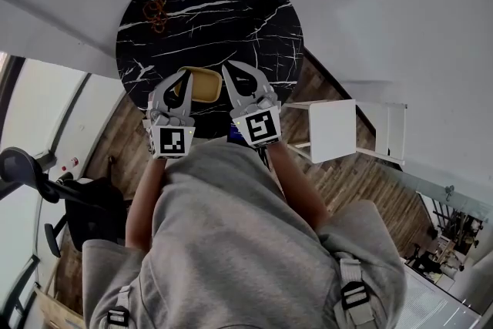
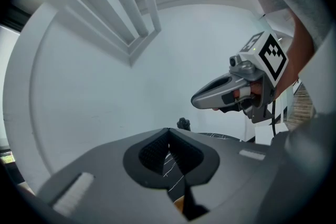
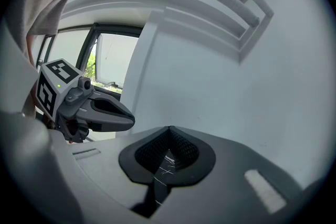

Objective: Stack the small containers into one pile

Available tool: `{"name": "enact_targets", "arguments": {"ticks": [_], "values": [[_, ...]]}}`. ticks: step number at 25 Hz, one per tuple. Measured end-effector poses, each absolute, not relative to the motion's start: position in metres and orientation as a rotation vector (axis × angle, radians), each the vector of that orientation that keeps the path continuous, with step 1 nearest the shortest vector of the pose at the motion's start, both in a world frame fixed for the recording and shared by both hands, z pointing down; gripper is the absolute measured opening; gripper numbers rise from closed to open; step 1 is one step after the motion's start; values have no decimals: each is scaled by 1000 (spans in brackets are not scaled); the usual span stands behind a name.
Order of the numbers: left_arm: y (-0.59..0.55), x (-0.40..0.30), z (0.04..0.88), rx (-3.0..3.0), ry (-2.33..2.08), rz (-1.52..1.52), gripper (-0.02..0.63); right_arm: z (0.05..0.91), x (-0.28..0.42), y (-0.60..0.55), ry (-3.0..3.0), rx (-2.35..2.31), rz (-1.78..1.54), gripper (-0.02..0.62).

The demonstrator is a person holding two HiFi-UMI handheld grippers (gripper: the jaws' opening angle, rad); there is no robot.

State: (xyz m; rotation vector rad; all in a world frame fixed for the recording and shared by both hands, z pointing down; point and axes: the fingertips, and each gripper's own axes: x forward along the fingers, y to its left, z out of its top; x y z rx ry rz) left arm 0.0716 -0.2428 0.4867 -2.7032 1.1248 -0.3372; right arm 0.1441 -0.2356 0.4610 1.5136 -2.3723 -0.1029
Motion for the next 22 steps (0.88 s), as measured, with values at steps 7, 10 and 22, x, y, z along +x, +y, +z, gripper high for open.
{"name": "enact_targets", "arguments": {"ticks": [7, 10, 22], "values": [[-241, 71, 504, -2693, 1111, -408, -2, 468, 147, -235, -2365, 1519, -79, 11], [-238, 72, 511, -2702, 1100, -444, -2, 469, 149, -234, -2368, 1523, -89, 11], [-222, 96, 571, -2688, 836, -747, -2, 472, 167, -232, -2373, 1551, -72, 11]]}}
